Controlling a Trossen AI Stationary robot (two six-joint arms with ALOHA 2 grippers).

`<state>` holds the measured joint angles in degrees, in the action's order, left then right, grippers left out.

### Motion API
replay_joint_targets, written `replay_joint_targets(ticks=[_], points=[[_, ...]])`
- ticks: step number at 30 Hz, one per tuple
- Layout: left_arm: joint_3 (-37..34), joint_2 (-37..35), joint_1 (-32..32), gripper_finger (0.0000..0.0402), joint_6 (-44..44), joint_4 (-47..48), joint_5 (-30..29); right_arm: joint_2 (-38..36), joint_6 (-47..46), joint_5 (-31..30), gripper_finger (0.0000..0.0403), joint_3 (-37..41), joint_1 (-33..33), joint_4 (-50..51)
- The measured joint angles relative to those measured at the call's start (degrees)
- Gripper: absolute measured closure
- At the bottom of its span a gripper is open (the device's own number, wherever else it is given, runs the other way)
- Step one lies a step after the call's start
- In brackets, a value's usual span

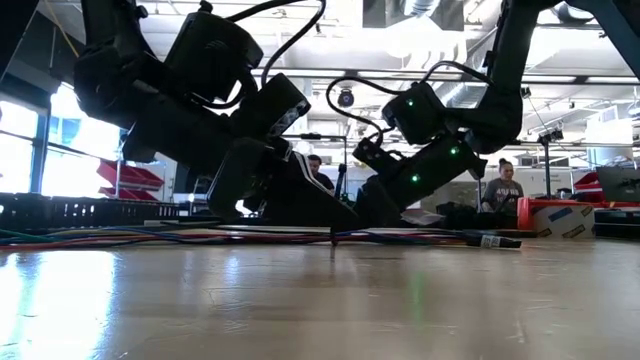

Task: Ziptie cables
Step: Wrap the cables together using the left black zip tie

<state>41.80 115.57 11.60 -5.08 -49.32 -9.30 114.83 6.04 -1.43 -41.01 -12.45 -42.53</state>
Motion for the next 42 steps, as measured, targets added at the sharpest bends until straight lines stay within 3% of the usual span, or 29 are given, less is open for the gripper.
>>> replay_joint_targets(ticks=[4,9,19,28,34,42], points=[[0.0,0.0,-0.2,0.0402,0.0,0.0,0.1,0.0,2.4,-1.3,0.04,0.0,1.8,-3.9],[0.0,0.0,-0.7,0.0402,0.1,0.0,0.2,-1.3,5.9,-8.0,0.0403,0.7,5.0,-4.9],[0.0,0.0,-1.6,0.0402,2.6,-4.5,3.5,-6.5,9.8,-16.9,0.0403,12.1,12.8,-11.6],[0.0,0.0,-3.8,0.0402,5.3,-7.1,7.6,-6.6,16.5,-23.2,0.0403,12.1,21.5,-16.2],[-0.1,0.0,-3.8,0.0402,5.5,-7.1,7.7,-6.5,12.2,-25.0,0.0403,14.4,24.1,-20.5],[-0.1,0.0,-3.8,0.0402,5.7,-7.2,7.7,-6.4,15.4,-27.5,0.0403,13.9,26.9,-21.9]])
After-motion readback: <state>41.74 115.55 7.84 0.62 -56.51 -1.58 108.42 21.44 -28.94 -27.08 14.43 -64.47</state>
